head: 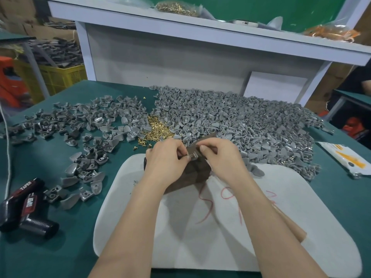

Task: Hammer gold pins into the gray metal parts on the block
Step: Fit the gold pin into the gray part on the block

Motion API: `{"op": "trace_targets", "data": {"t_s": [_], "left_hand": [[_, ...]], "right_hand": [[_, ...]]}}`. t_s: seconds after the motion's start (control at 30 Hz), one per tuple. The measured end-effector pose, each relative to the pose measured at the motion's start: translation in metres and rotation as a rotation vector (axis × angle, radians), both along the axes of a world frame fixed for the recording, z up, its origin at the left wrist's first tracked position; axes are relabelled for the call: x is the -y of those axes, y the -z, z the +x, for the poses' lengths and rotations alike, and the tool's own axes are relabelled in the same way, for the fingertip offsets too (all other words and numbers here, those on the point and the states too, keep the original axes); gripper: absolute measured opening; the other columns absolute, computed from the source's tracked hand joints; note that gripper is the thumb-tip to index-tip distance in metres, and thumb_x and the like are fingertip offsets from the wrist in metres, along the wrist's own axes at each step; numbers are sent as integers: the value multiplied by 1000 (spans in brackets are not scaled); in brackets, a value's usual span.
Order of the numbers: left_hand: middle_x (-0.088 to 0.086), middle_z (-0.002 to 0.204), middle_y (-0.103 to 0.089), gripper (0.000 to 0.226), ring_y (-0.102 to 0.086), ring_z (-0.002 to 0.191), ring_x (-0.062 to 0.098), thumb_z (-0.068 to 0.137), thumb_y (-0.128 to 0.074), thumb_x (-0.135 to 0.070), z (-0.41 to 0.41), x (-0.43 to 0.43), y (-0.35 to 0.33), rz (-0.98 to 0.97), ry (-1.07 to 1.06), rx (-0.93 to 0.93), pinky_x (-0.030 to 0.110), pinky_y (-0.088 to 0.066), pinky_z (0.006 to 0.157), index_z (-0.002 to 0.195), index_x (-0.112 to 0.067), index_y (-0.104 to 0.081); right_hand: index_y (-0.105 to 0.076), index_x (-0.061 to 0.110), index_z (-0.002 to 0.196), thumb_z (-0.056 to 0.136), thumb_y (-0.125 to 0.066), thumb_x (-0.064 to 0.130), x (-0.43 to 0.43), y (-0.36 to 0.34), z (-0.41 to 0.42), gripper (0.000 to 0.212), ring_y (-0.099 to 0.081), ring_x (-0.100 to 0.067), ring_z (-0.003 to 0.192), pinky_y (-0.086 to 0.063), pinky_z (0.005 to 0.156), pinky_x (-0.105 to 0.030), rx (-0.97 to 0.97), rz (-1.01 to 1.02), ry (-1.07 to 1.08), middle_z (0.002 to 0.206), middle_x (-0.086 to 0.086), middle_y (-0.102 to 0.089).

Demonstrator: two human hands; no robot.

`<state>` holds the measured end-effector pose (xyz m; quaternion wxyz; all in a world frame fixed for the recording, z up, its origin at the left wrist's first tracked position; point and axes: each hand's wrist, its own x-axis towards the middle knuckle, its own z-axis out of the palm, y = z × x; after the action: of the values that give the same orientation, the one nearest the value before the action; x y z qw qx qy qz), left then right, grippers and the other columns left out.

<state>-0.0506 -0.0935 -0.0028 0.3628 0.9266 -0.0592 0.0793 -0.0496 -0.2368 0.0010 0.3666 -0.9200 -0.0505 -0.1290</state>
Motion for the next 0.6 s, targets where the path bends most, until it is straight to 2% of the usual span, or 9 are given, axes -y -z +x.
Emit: {"op": "trace_targets", "data": {"t_s": [0.1,0.13,0.33,0.47,0.6], "left_hand": [[-14,80,-60,22,-59,97,18,84,-68,-28,-1,0,1,-3,-2,0,42,-40,95,69,-31,-53],[-14,81,-60,20,-58,98,18,84,-67,-27,-1,-1,1,-4,0,2,42,-40,95,70,-31,-54],[-14,81,-60,19,-59,98,18,83,-67,-26,-1,-1,1,-8,1,6,43,-42,94,70,-32,-55],[-12,85,-63,18,-59,99,19,83,-66,-26,0,-1,2,-12,5,0,43,-42,95,71,-32,-55],[-12,85,-61,16,-58,99,20,84,-67,-27,0,0,1,-12,8,2,43,-42,94,73,-31,-56]], "right_hand": [[-72,16,100,88,-61,10,1,0,0,17,-56,1,76,-37,73,-2,52,-21,-13,93,4,-66],[-72,16,100,87,-62,10,-1,1,0,17,-54,2,75,-36,71,-1,55,-43,-33,92,4,-63],[-71,15,94,85,-64,12,-7,7,1,12,-51,-8,76,-35,71,-15,60,-143,-51,87,4,-54],[-70,15,91,85,-63,12,-9,6,0,9,-54,-14,81,-43,79,-27,54,-167,-42,89,1,-55],[-70,13,87,86,-62,11,-13,2,-1,8,-57,-20,88,-44,83,-31,45,-195,-18,97,-4,-58]]}}
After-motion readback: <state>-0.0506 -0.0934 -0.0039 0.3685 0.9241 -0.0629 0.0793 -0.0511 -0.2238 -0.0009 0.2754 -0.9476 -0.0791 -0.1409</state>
